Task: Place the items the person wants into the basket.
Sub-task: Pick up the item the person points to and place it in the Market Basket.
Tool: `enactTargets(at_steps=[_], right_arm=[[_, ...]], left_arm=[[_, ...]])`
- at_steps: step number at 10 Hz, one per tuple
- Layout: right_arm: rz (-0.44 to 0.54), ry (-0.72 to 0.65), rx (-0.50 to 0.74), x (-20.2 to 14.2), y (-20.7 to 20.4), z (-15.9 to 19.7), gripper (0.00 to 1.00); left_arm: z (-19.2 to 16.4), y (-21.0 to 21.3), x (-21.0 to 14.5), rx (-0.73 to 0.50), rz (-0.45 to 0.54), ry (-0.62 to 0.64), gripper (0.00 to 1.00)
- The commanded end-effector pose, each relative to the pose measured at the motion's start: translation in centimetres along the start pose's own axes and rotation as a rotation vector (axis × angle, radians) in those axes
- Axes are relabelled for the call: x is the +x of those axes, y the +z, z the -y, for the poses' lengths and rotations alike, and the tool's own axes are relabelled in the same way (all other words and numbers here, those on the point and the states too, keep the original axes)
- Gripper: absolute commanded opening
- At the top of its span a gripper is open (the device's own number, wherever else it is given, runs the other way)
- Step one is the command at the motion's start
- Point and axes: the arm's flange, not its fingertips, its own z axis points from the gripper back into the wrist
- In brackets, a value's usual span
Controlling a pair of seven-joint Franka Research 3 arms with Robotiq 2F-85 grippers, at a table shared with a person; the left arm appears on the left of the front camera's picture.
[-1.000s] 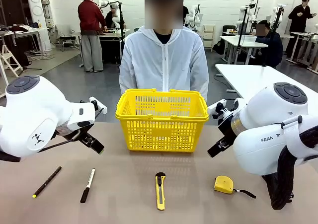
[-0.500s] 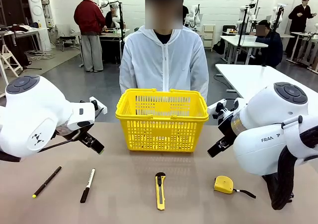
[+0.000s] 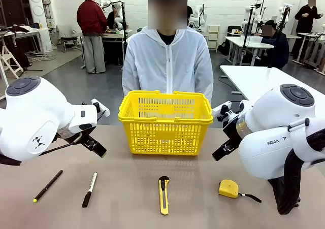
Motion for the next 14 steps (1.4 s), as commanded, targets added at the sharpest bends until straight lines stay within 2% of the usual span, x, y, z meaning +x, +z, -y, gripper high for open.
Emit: enactTargets(at_steps=[1,2,3,4,6,7,8,10,11,12,14], right_arm=[[0.000,-0.001,0.000,0.0,0.0,0.0,1.00],[0.000,0.000,0.000,0.0,0.0,0.0,1.00],[0.062,-0.002,-0.103,0.3,5.3,-0.1,1.00],[0.069,-0.029,-0.137,0.9,10.6,0.1,1.00],[0.050,-0.036,-0.231,3.1,20.1,0.3,1.00],[0.041,-0.031,-0.231,4.6,24.3,0.1,1.00],[0.025,-0.035,-0.263,5.7,26.7,-0.2,1.00],[0.018,-0.047,-0.278,6.3,29.3,-1.0,1.00],[0.012,-0.050,-0.294,6.0,29.1,-1.1,1.00],[0.050,-0.030,-0.260,5.2,30.9,-0.9,1.00],[0.050,-0.030,-0.260,5.2,30.9,-0.9,1.00]], left_arm=[[0.0,0.0,0.0,0.000,0.000,0.001,1.00],[0.0,0.0,0.0,0.000,0.000,0.000,1.00],[-0.8,4.8,0.6,0.062,0.005,-0.014,1.00],[-1.7,9.3,2.1,0.084,-0.024,-0.019,1.00],[-2.6,16.8,5.1,0.123,-0.035,-0.061,1.00],[-2.5,19.8,6.7,0.135,-0.024,-0.083,1.00],[-2.7,22.3,7.9,0.167,-0.001,-0.084,1.00],[-3.2,26.2,9.0,0.213,0.029,-0.052,1.00],[-3.5,26.4,9.2,0.228,0.017,-0.046,1.00],[-2.8,26.9,8.6,0.171,0.045,-0.061,1.00],[-2.8,26.9,8.6,0.171,0.045,-0.061,1.00]])
